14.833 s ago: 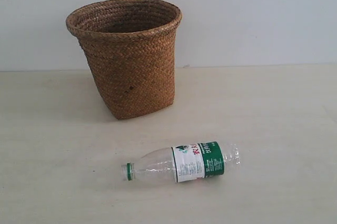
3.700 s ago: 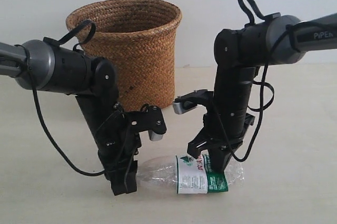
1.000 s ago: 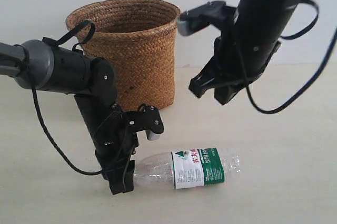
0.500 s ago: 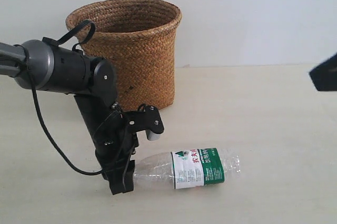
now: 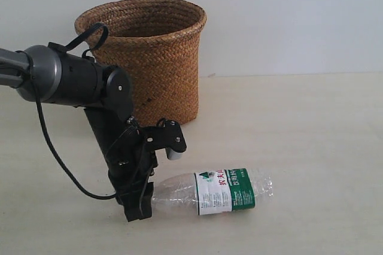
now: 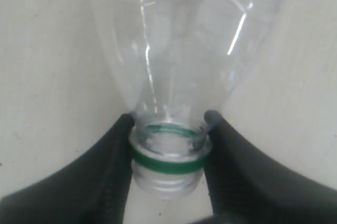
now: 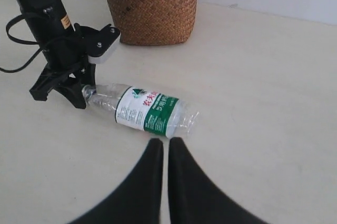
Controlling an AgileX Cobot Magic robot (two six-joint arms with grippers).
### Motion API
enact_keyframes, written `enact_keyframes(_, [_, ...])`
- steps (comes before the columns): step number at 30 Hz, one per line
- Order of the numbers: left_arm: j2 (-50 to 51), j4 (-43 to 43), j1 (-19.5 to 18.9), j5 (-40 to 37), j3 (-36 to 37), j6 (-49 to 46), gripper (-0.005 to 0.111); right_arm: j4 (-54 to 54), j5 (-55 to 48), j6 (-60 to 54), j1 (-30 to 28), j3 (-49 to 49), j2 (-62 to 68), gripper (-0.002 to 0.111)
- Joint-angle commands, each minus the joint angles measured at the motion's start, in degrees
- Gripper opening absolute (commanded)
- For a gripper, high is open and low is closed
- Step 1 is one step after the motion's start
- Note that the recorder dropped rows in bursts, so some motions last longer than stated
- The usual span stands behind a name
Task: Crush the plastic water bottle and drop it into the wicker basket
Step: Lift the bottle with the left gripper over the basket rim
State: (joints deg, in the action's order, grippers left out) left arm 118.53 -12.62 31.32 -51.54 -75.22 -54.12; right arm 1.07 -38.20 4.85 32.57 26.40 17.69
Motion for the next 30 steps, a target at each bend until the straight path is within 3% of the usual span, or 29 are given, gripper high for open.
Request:
enact_keyframes(1, [-0.16, 0.12, -0.04, 0.38, -0.18, 0.52, 0.004, 0.17, 3.45, 2.23, -0.06, -5.26, -3.2, 0.0])
enact_keyframes(10, [-3.05, 0.64, -0.04, 0.2, -0.18, 0.52, 0.004, 0.97, 8.85, 6.63, -0.06, -5.74, -3.22, 0.0])
enact_keyframes(30, [-22.32, 6.95, -0.04, 0.92, -0.18, 3.31, 0.004, -0.24, 10.77, 6.36, -0.06, -5.74, -3.22, 0.0])
